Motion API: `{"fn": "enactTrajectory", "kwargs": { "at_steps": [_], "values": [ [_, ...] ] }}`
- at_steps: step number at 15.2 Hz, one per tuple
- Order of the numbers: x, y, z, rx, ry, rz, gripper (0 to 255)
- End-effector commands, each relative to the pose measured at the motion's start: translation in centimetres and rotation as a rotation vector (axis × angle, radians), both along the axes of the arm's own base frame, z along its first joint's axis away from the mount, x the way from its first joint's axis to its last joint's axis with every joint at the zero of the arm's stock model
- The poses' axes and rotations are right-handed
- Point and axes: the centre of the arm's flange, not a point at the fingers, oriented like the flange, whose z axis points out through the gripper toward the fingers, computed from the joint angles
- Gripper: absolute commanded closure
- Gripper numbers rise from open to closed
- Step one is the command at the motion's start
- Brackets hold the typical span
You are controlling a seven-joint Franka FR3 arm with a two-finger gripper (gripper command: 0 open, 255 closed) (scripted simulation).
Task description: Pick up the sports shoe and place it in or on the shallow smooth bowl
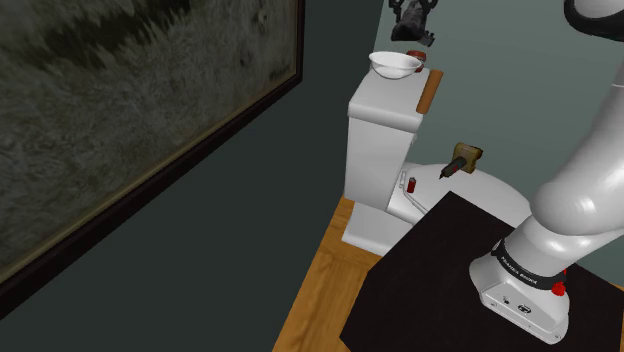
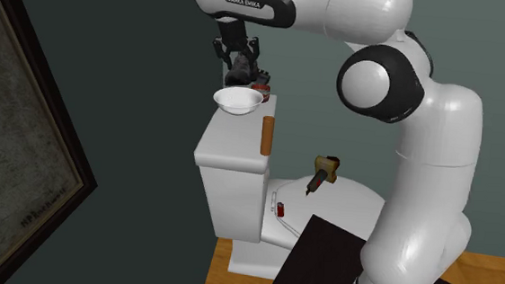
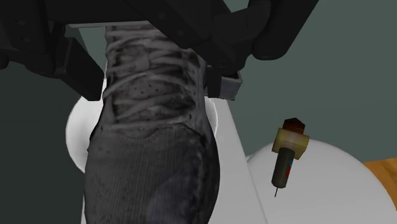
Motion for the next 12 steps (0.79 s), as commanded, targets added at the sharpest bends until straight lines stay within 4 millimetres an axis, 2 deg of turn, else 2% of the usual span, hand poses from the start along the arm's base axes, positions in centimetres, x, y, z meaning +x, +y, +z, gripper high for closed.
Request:
{"fn": "enactTrajectory", "kwargs": {
  "at_steps": [1,4,12],
  "values": [
    [1.7,-1.9,0.0,-0.001,-0.002,-0.001,255],
    [4.5,-5.0,0.2,-0.001,-0.002,-0.001,255],
    [4.5,-5.0,-4.0,-0.001,-0.002,-0.001,255]
  ]
}}
